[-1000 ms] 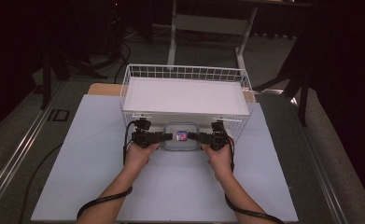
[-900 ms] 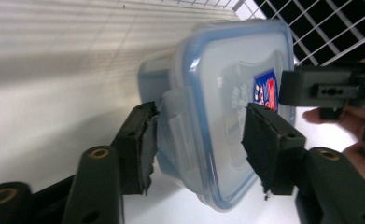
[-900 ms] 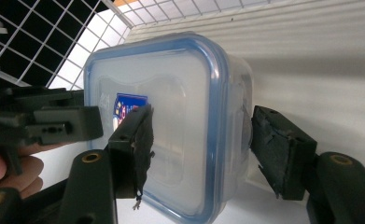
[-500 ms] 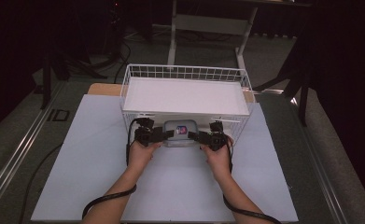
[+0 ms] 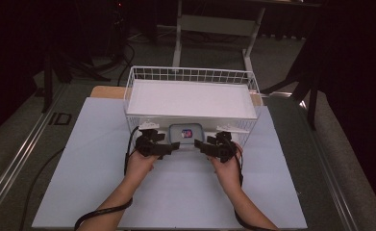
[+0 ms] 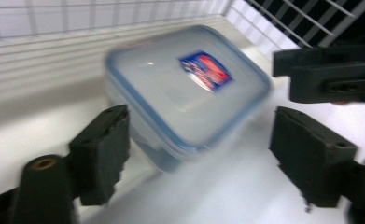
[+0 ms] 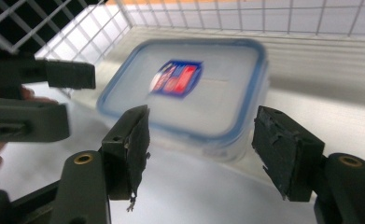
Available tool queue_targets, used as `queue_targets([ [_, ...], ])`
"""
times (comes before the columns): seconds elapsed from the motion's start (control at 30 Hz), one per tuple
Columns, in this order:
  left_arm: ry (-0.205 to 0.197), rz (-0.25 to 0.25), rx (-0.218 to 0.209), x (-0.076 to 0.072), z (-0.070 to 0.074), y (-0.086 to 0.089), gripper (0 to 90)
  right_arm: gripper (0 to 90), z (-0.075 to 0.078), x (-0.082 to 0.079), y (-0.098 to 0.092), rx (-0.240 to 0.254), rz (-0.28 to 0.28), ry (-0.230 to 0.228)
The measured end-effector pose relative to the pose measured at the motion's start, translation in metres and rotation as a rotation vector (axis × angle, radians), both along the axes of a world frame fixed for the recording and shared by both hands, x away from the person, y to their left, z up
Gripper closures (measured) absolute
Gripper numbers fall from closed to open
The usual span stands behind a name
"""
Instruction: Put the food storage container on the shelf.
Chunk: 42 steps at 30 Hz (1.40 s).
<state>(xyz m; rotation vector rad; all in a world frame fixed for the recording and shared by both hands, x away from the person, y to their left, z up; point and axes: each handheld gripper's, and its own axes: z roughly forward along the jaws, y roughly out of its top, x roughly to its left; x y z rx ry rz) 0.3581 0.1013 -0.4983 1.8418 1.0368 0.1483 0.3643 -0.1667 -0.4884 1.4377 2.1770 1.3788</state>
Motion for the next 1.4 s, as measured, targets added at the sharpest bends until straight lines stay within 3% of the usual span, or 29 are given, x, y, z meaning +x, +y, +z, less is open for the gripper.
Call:
queue_targets([
  [0.13, -0.023, -0.022, -0.006, -0.019, 0.001, 0.001, 12.8, 36.4, 0.001, -0.014, 0.004, -0.029, 0.024, -0.032],
  [0.23, -0.020, -0.016, -0.001, -0.033, 0.005, 0.004, 0.3, 37.1, -0.001, -0.020, 0.005, -0.036, 0.031, -0.033],
  [0.33, -0.020, -0.030, -0.042, -0.044, 0.007, 0.010, 0.3, 43.2, -0.005, -0.025, 0.004, -0.037, 0.010, -0.026],
  [0.4, -0.047, -0.042, -0.021, -0.056, 0.009, 0.012, 0.3, 47.8, -0.008, -0.029, 0.005, -0.078, 0.000, -0.040],
  [0.5, -0.065, -0.048, -0.033, -0.070, 0.010, 0.016, 0.3, 55.5, -0.011, -0.034, 0.007, -0.127, -0.007, -0.063],
  [0.53, -0.064, -0.054, -0.034, -0.075, 0.010, 0.019, 0.3, 61.3, -0.012, -0.035, 0.008, -0.131, -0.004, -0.065],
  [0.57, -0.064, -0.054, -0.034, -0.075, 0.010, 0.019, 0.3, 61.3, -0.012, -0.035, 0.008, -0.131, -0.004, -0.065],
  [0.6, -0.074, -0.057, -0.022, -0.087, 0.008, 0.023, 0.3, 64.6, -0.013, -0.035, 0.009, -0.133, 0.000, -0.072],
  [0.63, -0.079, -0.059, 0.000, -0.092, 0.008, 0.024, 0.3, 77.8, -0.015, -0.036, 0.012, -0.130, 0.018, -0.077],
  [0.67, -0.089, -0.056, 0.007, -0.097, 0.007, 0.026, 0.3, 85.0, -0.016, -0.036, 0.013, -0.122, 0.035, -0.077],
  [0.77, -0.127, -0.033, 0.026, -0.110, 0.004, 0.032, 0.3, 89.8, -0.021, -0.034, 0.022, -0.127, 0.077, -0.053],
  [0.87, -0.154, -0.008, 0.021, -0.118, -0.002, 0.037, 0.3, 89.8, -0.026, -0.032, 0.032, -0.139, 0.103, -0.045],
  [0.93, -0.138, 0.004, 0.002, -0.120, -0.009, 0.040, 0.3, 89.9, -0.029, -0.028, 0.039, -0.151, 0.108, -0.045],
  [1.0, -0.129, 0.003, 0.009, -0.119, -0.011, 0.041, 0.3, 89.9, -0.030, -0.024, 0.044, -0.158, 0.104, -0.047],
  [1.13, -0.149, 0.026, 0.010, -0.121, -0.012, 0.045, 0.3, 89.9, -0.030, -0.015, 0.049, -0.145, 0.095, -0.043],
  [1.4, -0.157, 0.013, 0.048, -0.122, -0.015, 0.042, 0.3, 89.9, -0.034, 0.001, 0.055, -0.150, 0.058, -0.046],
])
